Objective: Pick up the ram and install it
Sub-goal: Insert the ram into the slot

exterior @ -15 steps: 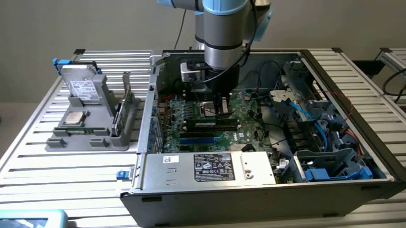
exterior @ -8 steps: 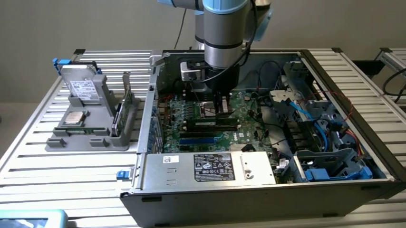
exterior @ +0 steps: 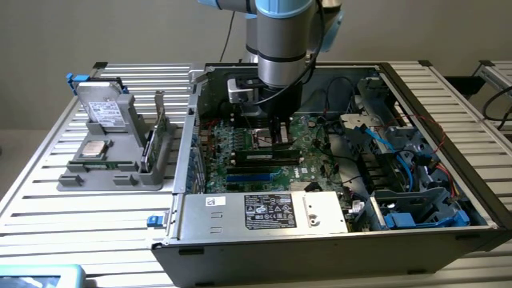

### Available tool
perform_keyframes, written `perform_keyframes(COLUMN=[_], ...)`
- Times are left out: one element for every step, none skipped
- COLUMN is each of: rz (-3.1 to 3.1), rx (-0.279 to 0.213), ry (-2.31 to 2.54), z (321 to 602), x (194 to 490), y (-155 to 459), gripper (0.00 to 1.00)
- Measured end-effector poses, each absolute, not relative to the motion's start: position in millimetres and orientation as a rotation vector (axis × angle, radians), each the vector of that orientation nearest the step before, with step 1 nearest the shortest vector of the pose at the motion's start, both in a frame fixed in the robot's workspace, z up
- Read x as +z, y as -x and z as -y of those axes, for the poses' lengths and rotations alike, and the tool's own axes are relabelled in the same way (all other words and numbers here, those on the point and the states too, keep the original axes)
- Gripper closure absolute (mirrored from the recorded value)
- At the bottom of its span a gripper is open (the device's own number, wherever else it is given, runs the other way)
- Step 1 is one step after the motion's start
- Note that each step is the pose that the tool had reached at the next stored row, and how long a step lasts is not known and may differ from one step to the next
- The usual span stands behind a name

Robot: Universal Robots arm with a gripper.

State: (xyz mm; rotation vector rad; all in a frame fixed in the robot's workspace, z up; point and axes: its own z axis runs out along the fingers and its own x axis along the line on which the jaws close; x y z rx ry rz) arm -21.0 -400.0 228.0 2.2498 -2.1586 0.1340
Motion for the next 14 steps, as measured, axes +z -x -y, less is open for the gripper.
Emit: perform_keyframes(rz=[2.159,2.159,2.160,2.160,2.160,2.161,2.161,2.161,2.161,2.161,2.162,2.162,2.162,2.162], rx=[0.135,0.136,0.137,0.138,0.139,0.139,0.140,0.140,0.141,0.141,0.141,0.141,0.142,0.142], ry=[-2.250,-2.250,-2.251,-2.251,-2.251,-2.252,-2.252,-2.252,-2.252,-2.252,-2.252,-2.252,-2.253,-2.253], z=[400.0,400.1,400.1,400.1,400.1,400.1,400.1,400.1,400.1,400.0,400.0,400.0,400.0,399.9], x=[228.0,228.0,228.0,227.9,227.8,227.7,227.6,227.6,227.5,227.5,227.5,227.5,227.4,227.5], y=[21.0,21.0,21.0,21.0,21.1,21.2,21.3,21.5,21.8,22.1,22.3,22.5,22.6,22.7], gripper=[0.86,0.86,0.86,0.86,0.86,0.86,0.86,0.86,0.86,0.86,0.86,0.86,0.86,0.86])
